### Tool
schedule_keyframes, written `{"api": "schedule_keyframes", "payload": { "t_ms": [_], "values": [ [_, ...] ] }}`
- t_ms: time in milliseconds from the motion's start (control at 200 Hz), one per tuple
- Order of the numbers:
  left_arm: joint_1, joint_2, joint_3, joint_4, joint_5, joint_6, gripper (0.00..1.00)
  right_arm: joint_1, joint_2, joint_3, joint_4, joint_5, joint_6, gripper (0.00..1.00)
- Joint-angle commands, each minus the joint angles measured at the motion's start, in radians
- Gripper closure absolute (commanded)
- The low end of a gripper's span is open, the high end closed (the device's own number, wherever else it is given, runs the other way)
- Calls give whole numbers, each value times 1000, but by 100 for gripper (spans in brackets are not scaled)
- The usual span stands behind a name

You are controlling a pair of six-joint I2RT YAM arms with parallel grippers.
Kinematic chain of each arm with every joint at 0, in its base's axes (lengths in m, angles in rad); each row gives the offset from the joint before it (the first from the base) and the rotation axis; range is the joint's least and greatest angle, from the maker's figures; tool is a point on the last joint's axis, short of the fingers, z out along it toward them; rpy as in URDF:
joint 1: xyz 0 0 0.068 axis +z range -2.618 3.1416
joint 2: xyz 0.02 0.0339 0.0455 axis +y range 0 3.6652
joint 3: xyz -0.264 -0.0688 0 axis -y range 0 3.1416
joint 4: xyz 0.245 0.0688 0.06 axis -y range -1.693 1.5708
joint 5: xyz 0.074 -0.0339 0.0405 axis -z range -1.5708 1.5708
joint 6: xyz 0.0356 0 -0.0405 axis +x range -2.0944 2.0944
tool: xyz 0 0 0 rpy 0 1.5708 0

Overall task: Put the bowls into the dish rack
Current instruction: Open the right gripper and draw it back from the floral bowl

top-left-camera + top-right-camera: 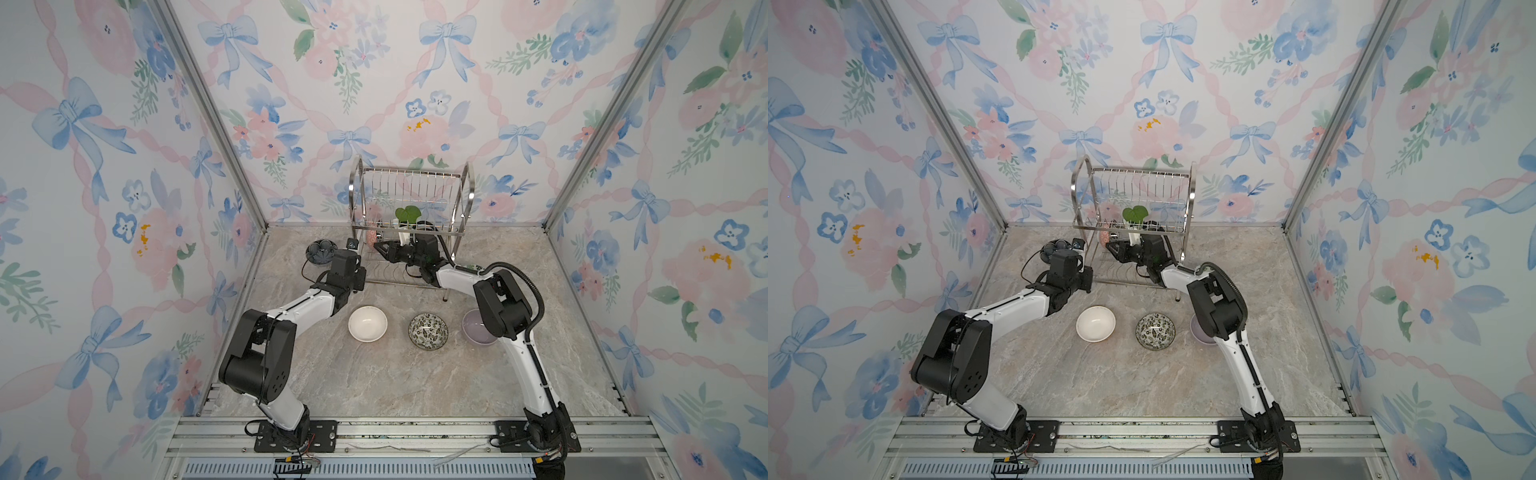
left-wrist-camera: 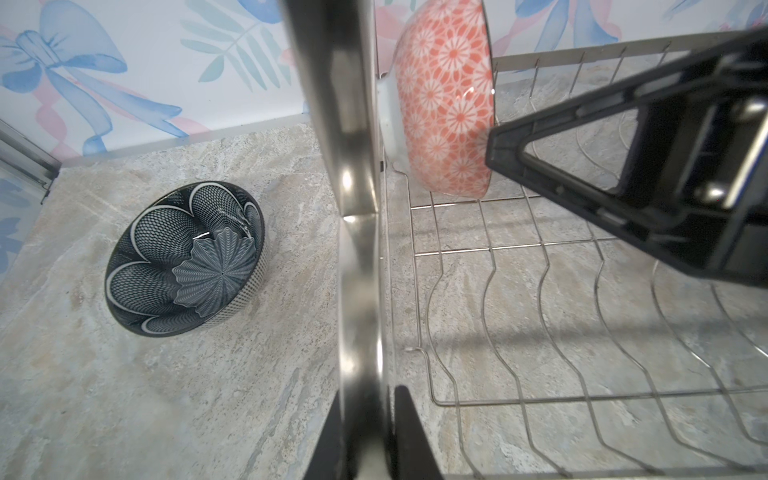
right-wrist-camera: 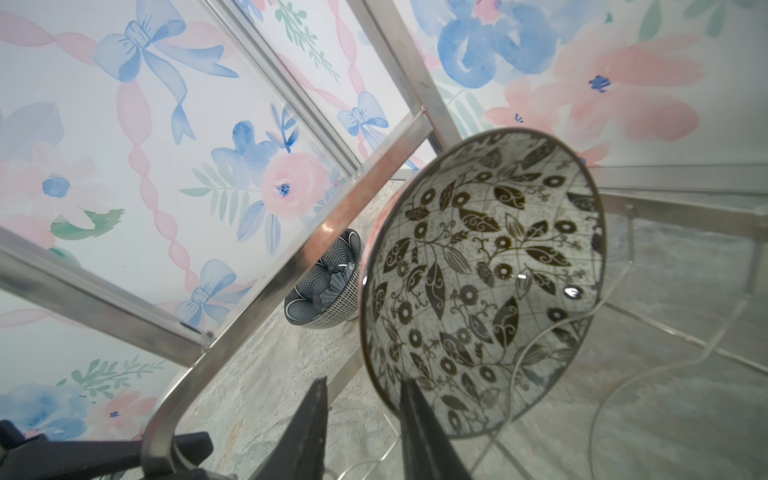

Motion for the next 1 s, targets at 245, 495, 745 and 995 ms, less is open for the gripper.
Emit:
{"api": "schedule_keyframes", "payload": {
  "t_ms": [245, 495, 745, 995],
  "values": [
    [-17, -2, 35, -97, -71, 66, 100, 22, -138, -226, 179, 79, 102, 65],
    [-17, -6, 39, -103, -73, 39, 100, 48, -213, -359, 231, 90, 84, 65],
    [-16, -3, 54, -117, -72, 21, 95, 59, -306, -499, 306, 102, 94, 63],
    [-10, -11, 68, -134, -42, 12, 77, 70, -393, -597, 287, 119, 79, 59]
  ]
}}
